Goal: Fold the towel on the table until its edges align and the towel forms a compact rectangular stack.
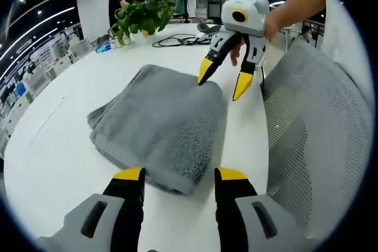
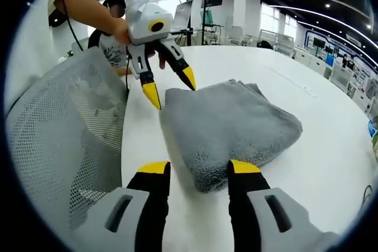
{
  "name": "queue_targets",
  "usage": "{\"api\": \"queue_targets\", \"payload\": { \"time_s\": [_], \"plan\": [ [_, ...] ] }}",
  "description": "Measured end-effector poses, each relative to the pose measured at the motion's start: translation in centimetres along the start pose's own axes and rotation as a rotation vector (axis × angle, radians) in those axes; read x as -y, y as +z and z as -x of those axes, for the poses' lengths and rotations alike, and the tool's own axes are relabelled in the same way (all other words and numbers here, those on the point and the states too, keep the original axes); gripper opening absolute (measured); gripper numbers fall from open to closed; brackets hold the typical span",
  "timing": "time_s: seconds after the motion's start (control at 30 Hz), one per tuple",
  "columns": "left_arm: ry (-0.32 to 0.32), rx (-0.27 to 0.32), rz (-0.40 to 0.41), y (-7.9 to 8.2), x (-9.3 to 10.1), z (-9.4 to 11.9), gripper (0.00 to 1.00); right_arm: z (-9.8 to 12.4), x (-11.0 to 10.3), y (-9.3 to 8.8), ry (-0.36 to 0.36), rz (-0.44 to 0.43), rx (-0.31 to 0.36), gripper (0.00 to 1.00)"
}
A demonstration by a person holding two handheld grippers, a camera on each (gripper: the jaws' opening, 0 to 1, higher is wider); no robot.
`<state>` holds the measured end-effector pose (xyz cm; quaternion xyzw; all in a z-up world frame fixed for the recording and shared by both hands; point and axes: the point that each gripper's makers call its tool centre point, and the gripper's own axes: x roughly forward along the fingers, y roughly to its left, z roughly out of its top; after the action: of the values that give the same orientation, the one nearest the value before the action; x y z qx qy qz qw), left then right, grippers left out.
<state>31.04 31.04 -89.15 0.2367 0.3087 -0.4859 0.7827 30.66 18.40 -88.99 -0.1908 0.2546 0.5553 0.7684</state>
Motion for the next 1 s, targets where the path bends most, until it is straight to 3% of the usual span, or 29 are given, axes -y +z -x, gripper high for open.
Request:
{"api": "queue_targets", "payload": {
  "time_s": [0.13, 0.27, 0.4, 0.6, 1.0],
  "plan": [
    [0.005, 0.004, 0.017, 0.0, -0.1, 0.2, 0.51, 0.3, 0.0, 0.7, -0.007, -0.006, 0.009, 0.38],
    [0.038, 0.019, 0.037, 0.1, -0.6, 0.5, 0.59, 0.6, 1.0, 1.4, -0.067, -0.005, 0.06, 0.42],
    [0.062, 0.015, 0.051, -0.2, -0.9, 0.2, 0.67, 0.4, 1.5, 1.0, -0.108, -0.016, 0.049, 0.54],
    [0.06, 0.006, 0.059, -0.2, -0.9, -0.3, 0.69, 0.1, 2.0, 0.3, -0.146, -0.071, 0.036, 0.71],
    [0.095, 0.002, 0.12, -0.1, -1.8, -1.3, 0.7, -0.6, 2.5, 0.1, -0.176, -0.144, 0.01, 0.74]
  ]
}}
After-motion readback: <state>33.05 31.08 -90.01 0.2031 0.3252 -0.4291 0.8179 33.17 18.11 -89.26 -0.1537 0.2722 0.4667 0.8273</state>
